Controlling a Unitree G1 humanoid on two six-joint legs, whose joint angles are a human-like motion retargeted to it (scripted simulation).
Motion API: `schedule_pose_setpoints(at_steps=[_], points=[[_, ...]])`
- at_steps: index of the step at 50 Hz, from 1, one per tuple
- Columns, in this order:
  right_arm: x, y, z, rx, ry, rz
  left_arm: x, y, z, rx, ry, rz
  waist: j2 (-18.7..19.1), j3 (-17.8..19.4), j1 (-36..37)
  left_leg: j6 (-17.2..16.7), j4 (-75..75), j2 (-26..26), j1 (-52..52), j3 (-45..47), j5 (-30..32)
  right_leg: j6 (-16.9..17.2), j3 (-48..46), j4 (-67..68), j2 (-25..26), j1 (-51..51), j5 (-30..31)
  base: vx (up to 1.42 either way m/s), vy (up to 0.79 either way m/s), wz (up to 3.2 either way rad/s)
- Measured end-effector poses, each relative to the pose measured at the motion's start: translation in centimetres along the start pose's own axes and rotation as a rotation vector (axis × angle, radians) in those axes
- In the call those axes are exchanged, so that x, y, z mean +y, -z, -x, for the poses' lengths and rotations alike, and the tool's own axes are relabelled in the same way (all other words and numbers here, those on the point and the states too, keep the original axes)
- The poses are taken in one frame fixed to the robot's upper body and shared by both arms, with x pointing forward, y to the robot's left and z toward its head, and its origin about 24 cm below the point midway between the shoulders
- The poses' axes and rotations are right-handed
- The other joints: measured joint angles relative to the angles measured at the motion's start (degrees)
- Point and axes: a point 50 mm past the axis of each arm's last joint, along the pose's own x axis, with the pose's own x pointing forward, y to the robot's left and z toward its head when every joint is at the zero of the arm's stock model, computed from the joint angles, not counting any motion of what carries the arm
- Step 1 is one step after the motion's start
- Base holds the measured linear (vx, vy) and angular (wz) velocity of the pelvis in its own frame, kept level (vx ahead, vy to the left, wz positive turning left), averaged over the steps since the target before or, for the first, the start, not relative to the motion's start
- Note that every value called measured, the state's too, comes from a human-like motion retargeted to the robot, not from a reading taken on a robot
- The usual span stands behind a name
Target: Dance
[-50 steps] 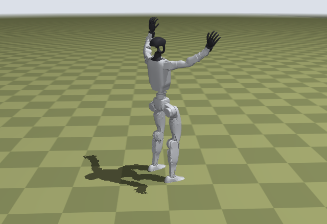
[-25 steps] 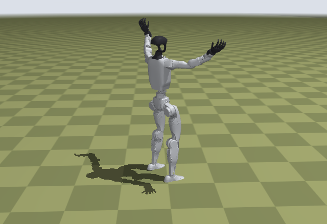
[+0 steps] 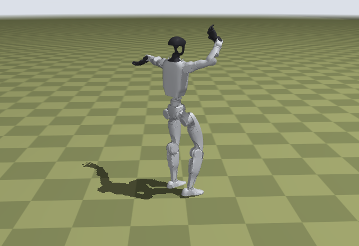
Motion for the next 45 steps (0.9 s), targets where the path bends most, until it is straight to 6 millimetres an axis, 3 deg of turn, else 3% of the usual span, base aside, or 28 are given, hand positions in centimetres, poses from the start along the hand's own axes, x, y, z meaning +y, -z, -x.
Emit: schedule_pose_setpoints(at_steps=[2,4,6,9,13,15,17,18,20,22,25,28,30,33,34,39,40,43,45], points=[[-0.3,3.1,0.8,0.204,0.071,0.062,-4.0,-0.6,3.0,-0.126,0.192,-0.098,1.65,-1.15,-2.64,-0.3,0.83,2.06,-0.97,0.11,-0.35,0.33,-1.81,-6.18,0.6,2.74,2.7,0.14,-0.02,0.32],[-0.3,6.0,3.1,0.483,0.144,0.094,-8.2,-0.7,7.6,-0.287,0.447,-0.219,2.03,-2.67,-5.12,-1.03,2.37,3.66,-2.48,-0.78,-1.29,0.93,-3.73,-11.54,0.41,4.99,4.96,0.15,0.04,0.41],[-0.2,8.3,6.6,0.784,0.228,0.09,-11.4,-0.7,12.8,-0.489,0.749,-0.34,2.02,-4.29,-7.29,-1.75,4.58,4.91,-4.67,-1.97,-2.7,1.52,-5.47,-15.94,0.2,6.61,6.68,0.13,0.07,0.33],[-0.4,10.6,12.6,1.24,0.335,0.013,-13.6,-0.2,20.6,-0.88,1.191,-0.543,2.0,-5.81,-9.56,-2.3,9.22,6.31,-8.03,-4.07,-5.27,1.94,-6.4,-20.57,0.82,8.6,8.46,0.13,-0.01,0.23],[-1.0,11.1,21.5,1.767,0.521,-0.216,-12.3,0.1,29.5,-1.647,1.589,-0.669,1.74,-5.88,-12.55,-3.2,17.73,8.15,-11.73,-6.32,-9.47,1.86,-7.6,-24.3,1.81,11.44,10.07,0.18,-0.01,0.28],[-1.7,10.5,25.8,1.934,0.667,-0.358,-10.3,-0.7,33.2,-2.071,1.675,-0.552,1.92,-5.54,-14.12,-3.79,23.42,8.7,-14.33,-8.29,-12.02,1.74,-8.73,-25.49,2.24,12.48,10.41,0.1,-0.01,0.34],[-2.5,9.1,29.8,2.072,0.884,-0.488,-6.9,-1.0,36.4,-2.445,1.773,-0.301,2.0,-5.36,-15.96,-4.54,29.36,8.84,-17.34,-10.21,-14.67,1.68,-9.67,-26.17,2.43,12.76,10.31,0.02,0.03,0.54],[-2.7,8.2,31.4,2.138,1.028,-0.54,-4.9,-1.1,37.6,2.546,-1.785,0.139,2.23,-5.18,-16.76,-4.99,32.21,8.61,-18.76,-11.45,-15.97,1.73,-10.16,-26.17,2.35,12.83,9.93,-0.02,0.08,0.63],[-2.0,5.9,33.7,2.236,1.427,-0.634,-1.3,-1.3,38.8,2.408,-1.649,-0.179,3.28,-4.52,-18.6,-5.43,37.0,8.28,-21.08,-13.42,-18.26,2.09,-10.53,-25.69,2.39,12.72,8.96,-0.06,0.13,0.63],[-1.9,4.2,35.5,2.166,1.804,-0.696,1.2,-1.1,38.9,2.288,-1.611,-0.384,4.65,-3.51,-19.8,-5.35,39.06,8.92,-21.82,-13.8,-19.38,2.84,-10.83,-25.05,2.72,12.84,8.3,-0.1,0.2,0.28],[-2.3,2.4,37.4,2.047,2.08,-0.701,1.5,-0.5,38.3,2.245,-1.617,-0.47,5.21,-3.18,-19.26,-5.04,37.53,9.45,-20.68,-12.77,-19.03,2.97,-10.9,-24.49,2.71,12.95,7.98,-0.05,0.18,-0.09],[-2.4,1.9,38.0,2.11,1.924,-0.687,-1.5,0.5,37.1,2.394,-1.597,-0.273,2.94,-4.1,-17.62,-4.86,31.37,8.13,-17.81,-11.06,-16.04,2.11,-10.05,-24.64,1.98,12.36,8.85,0.01,-0.01,-0.44],[-3.1,2.9,37.6,2.122,1.725,-0.671,-3.6,0.8,36.3,2.508,-1.603,-0.149,1.89,-4.56,-15.17,-4.76,26.08,7.89,-15.28,-9.0,-13.87,1.3,-9.33,-24.7,1.77,11.8,9.4,-0.06,-0.12,-0.8],[-4.4,5.9,35.4,2.065,1.447,-0.627,-5.4,0.2,36.2,2.655,-1.639,-0.107,1.66,-4.38,-11.2,-4.31,19.12,7.65,-11.43,-6.11,-11.23,0.67,-7.64,-23.9,1.59,10.79,9.86,-0.07,-0.08,-0.73],[-4.9,6.9,34.4,2.028,1.366,-0.61,-5.6,-0.1,36.3,-2.655,1.651,0.131,1.91,-4.15,-10.23,-4.25,17.46,7.55,-10.41,-5.62,-10.58,0.6,-7.18,-23.59,1.57,10.64,9.94,-0.03,0.04,-0.46],[-5.9,10.1,29.3,1.808,1.075,-0.507,-4.0,-1.2,37.9,-2.557,1.784,0.356,3.23,-3.11,-8.54,-3.92,13.89,7.37,-8.01,-4.46,-9.33,0.55,-6.4,-23.73,1.72,11.31,10.55,0.0,0.07,-0.16],[-5.9,10.2,28.7,1.773,1.045,-0.476,-3.5,-1.3,38.2,2.527,-1.793,-0.392,3.34,-3.25,-8.9,-3.8,13.9,7.4,-8.16,-4.4,-9.42,0.61,-6.65,-24.02,1.72,11.45,10.71,0.05,0.04,0.24],[-6.0,9.9,28.1,1.716,1.02,-0.324,-1.2,-1.1,39.1,2.405,-1.803,-0.449,3.14,-3.36,-10.32,-3.59,16.92,7.08,-9.9,-5.57,-10.91,0.87,-7.4,-24.89,1.41,12.07,11.08,0.05,0.01,0.35],[-6.0,9.1,28.9,1.746,1.101,-0.227,0.7,-0.7,39.6,2.295,-1.825,-0.483,2.88,-3.06,-11.24,-3.37,20.63,6.33,-11.85,-7.35,-12.31,0.96,-8.1,-25.44,1.04,12.64,11.19,0.04,-0.02,0.4]])
